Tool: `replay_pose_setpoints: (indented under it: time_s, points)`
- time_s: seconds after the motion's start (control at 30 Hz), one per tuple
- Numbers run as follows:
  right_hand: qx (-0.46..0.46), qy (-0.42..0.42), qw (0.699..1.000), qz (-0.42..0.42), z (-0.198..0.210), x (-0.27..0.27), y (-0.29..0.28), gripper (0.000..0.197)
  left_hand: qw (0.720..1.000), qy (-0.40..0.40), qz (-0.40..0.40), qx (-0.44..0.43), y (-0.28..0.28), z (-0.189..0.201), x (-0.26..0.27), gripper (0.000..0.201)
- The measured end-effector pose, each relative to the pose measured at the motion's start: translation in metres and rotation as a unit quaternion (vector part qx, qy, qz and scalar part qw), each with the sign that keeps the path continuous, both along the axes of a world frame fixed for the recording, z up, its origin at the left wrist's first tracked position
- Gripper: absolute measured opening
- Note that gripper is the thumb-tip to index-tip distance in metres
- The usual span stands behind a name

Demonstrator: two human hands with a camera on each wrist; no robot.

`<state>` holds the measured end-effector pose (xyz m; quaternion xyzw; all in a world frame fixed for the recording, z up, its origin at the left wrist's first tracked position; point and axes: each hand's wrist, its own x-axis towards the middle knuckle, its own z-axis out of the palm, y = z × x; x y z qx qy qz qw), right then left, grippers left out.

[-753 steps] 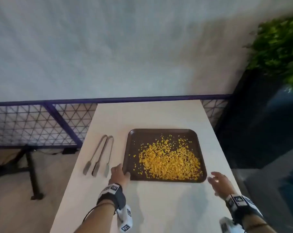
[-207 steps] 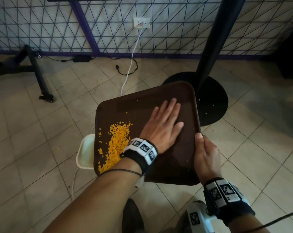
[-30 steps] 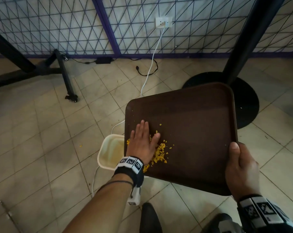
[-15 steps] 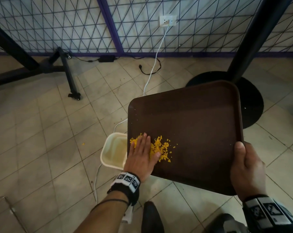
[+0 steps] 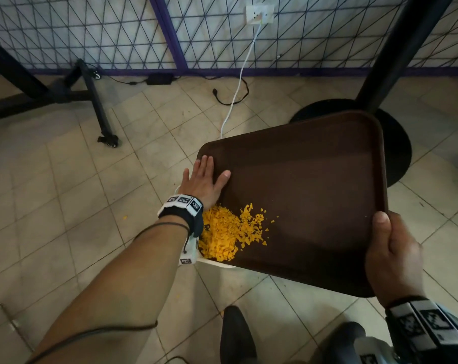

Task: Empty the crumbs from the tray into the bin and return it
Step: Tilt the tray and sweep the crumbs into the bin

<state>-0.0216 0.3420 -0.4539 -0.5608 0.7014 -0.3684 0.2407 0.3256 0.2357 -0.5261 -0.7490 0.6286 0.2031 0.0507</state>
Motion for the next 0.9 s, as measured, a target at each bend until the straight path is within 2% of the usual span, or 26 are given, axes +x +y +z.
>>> replay_pose_setpoints:
  time_s: [0.3,0.37,0.53,0.67,0.8,0.9]
  points:
    - [0.002,0.006,1.0,-0.003,0.001,0.002,0.001,0.038,0.997,0.05,-0.045,0.035,0.128,-0.034,-0.011,0.079]
    - [0.01,0.008,1.0,-0.005,0.0,0.002,0.001,0.038,0.998,0.06,-0.026,0.017,0.127,-0.028,-0.011,0.076]
    - [0.008,0.012,1.0,-0.011,-0.001,0.002,0.0,0.041,0.994,0.084,0.019,-0.072,0.083,0.002,-0.023,0.075]
    - [-0.001,0.01,1.0,-0.002,0.0,0.005,-0.002,0.041,0.99,0.086,-0.043,-0.103,0.081,0.011,-0.065,0.072]
    - [-0.007,0.008,1.0,0.002,0.0,0.005,-0.001,0.041,0.99,0.047,-0.114,-0.071,0.115,-0.01,-0.09,0.074]
    - [-0.001,-0.003,1.0,-0.001,-0.001,0.001,0.0,0.04,0.996,0.028,-0.081,-0.025,0.134,-0.03,-0.068,0.077]
